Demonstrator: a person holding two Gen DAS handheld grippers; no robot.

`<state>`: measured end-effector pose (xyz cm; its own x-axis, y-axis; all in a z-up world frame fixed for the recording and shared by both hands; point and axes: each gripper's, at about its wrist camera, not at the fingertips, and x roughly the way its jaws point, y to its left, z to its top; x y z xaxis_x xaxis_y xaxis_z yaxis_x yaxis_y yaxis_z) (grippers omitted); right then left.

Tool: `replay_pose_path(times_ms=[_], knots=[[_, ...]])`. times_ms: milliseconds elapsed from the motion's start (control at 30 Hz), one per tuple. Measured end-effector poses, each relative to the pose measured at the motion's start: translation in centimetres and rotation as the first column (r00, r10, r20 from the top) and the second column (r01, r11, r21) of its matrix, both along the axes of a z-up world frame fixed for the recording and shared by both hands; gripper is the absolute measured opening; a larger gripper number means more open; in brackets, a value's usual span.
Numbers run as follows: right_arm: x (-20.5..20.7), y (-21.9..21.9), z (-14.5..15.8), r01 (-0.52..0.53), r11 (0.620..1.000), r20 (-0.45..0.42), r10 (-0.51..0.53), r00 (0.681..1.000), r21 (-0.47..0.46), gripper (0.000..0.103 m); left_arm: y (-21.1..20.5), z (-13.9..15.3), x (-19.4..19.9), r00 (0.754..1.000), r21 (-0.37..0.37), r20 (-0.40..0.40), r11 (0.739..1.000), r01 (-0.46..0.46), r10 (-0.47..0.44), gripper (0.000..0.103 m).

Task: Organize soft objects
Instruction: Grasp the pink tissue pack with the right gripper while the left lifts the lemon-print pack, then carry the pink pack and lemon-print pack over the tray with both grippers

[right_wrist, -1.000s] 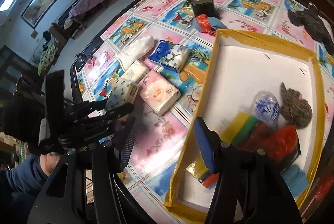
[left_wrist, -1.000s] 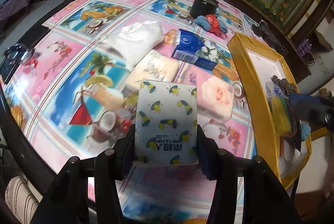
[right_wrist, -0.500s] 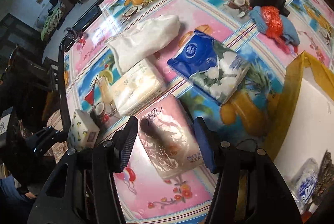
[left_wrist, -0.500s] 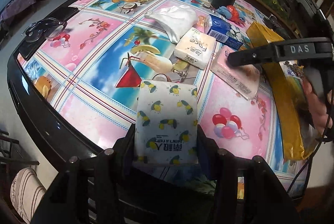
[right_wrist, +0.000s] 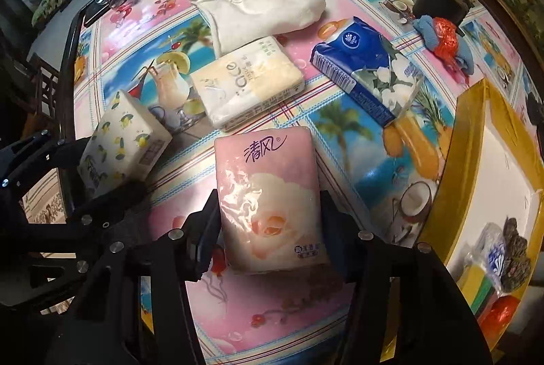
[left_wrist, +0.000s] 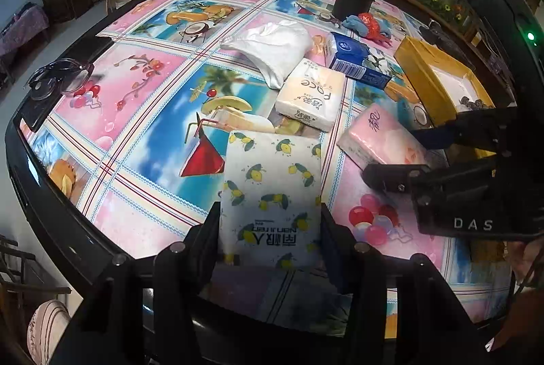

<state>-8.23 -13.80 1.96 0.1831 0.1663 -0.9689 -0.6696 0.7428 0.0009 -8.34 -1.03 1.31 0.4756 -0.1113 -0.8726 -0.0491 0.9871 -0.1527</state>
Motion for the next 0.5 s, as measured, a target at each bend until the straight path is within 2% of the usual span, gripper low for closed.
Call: replay_pose_path(times_ms=[100,200,333,500], knots=[[-0.5,-0.6,0.6,0.054,0.997,-0.028,-0.053,0.998,0.055,0.054,0.1,0.2,-0.2,1.0,-0.032,0.008,0.999,-0.017,0.017,0.052],[-1.2,-1.3,1.5,0.069,0.993,-0.021,-0.067,0.998,0.093,0.054,-0.1,0.4,-0.4,0.999,-0.038,0.005,0.999,-0.038,0.039,0.052],[-2.2,-3.0,2.4,0.076,0.988,-0.026,-0.073,0.997,0.133,0.054,-1.0,1.6,-1.1,0.998,-0.013,0.021,0.999,-0.052,0.052,0.052],[-2.8,-5.9,3.1,0.108,0.973,-0.078,-0.094,0.993,0.204,0.054,-2.6,2.7,-2.4,0.997,0.003,0.039,0.998,-0.067,0.067,0.052]])
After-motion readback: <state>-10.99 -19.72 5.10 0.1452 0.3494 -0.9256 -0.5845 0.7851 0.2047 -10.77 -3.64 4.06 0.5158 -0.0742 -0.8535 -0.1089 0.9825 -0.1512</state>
